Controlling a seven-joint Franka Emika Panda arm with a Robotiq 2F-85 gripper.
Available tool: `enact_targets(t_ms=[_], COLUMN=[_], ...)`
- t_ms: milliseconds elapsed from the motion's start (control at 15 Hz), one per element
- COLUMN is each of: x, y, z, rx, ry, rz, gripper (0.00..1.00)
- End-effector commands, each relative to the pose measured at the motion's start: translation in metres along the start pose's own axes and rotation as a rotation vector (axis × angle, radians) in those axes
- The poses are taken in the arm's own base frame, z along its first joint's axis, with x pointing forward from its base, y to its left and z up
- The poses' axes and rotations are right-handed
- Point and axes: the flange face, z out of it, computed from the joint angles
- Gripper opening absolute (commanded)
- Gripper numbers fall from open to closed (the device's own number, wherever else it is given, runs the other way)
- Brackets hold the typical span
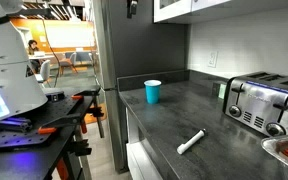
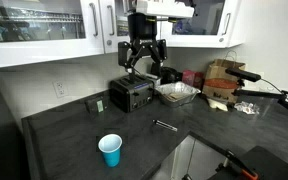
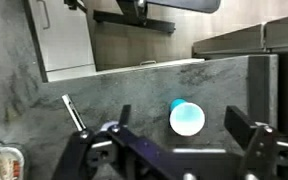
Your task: Put the marker in the cup
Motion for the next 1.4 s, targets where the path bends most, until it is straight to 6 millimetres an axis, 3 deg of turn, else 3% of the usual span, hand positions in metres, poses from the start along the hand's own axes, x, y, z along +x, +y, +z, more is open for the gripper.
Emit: enact_targets(t_ms=[0,333,600,867,1133,1333], x=[0.0,0.0,0.029,0.078,0.124,0.146], y=[0.0,0.0,0.019,0.071,0.127,0.152], z=[-0.001,-0.001,0.014,0.058,0.13,0.172], rx=[0.0,0.0,0.002,-0.032,-0.107,-0.127], ry=[0.0,0.0,0.072,0.158,0.158,0.083], rz=[0.0,0.0,-0.076,-0.086,-0.052,0.015], gripper=[1.0,1.0,1.0,1.0,1.0,1.0])
